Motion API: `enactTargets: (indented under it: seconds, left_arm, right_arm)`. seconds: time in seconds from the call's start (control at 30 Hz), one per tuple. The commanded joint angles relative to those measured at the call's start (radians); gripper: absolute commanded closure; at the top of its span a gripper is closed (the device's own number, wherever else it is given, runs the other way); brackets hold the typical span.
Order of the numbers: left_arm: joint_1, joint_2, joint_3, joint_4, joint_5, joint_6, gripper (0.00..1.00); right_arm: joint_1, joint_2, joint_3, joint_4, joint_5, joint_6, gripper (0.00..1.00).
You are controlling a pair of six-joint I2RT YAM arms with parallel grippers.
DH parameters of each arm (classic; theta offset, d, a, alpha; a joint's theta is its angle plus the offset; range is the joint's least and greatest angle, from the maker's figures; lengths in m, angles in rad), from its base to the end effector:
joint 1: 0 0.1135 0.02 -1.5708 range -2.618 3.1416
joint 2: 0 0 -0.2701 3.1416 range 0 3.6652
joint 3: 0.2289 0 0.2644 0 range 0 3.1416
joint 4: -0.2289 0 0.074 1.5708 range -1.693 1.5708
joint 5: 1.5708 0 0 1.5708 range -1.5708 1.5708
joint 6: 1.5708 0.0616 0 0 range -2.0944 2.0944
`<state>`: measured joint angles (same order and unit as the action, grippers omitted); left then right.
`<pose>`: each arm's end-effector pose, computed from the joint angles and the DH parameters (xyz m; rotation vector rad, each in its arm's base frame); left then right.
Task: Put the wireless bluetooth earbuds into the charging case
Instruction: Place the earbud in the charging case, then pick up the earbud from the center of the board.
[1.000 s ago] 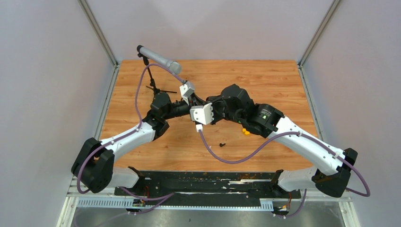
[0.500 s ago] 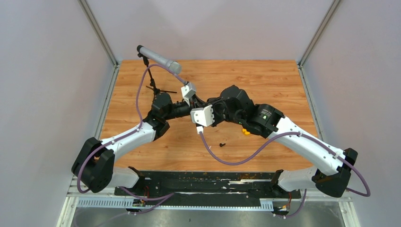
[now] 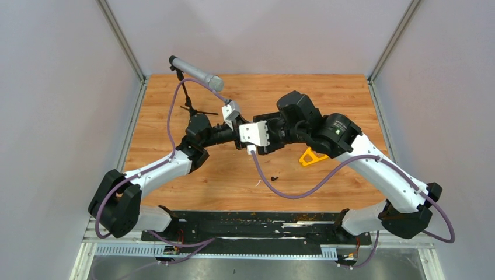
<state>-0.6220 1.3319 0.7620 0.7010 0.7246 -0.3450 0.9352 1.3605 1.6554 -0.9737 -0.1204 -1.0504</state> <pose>0.2398 -0.2222 0.3032 0.8391 1.3793 -1.2830 0.1708 0.2440 0.4250 -1.9147 1.1718 0.0733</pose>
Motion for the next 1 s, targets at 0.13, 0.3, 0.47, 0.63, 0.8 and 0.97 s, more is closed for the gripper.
enactTargets:
  seconds: [0.13, 0.3, 0.47, 0.63, 0.8, 0.97]
  left_arm:
    - [0.015, -0.014, 0.013, 0.054, 0.023, 0.023, 1.00]
    - [0.043, -0.048, -0.005, 0.059, 0.070, 0.005, 1.00]
    - [0.075, -0.117, -0.064, 0.021, 0.098, 0.015, 1.00]
    - [0.104, -0.229, -0.117, -0.109, 0.097, 0.102, 1.00]
    - [0.112, -0.313, -0.159, -0.179, 0.053, 0.132, 1.00]
    - [0.119, -0.357, -0.180, -0.195, 0.040, 0.140, 1.00]
  right_arm:
    - [-0.122, -0.014, 0.175, -0.075, -0.127, 0.233, 0.47]
    - [-0.374, -0.082, 0.058, 0.002, -0.222, 0.376, 0.50]
    - [-0.595, -0.105, -0.175, 0.012, -0.346, 0.367, 0.54]
    - [-0.580, -0.052, -0.362, -0.012, -0.412, 0.256, 0.62]
    - [-0.379, 0.051, -0.460, 0.014, -0.280, 0.273, 0.69]
    - [-0.246, 0.127, -0.528, 0.124, -0.203, 0.334, 0.67]
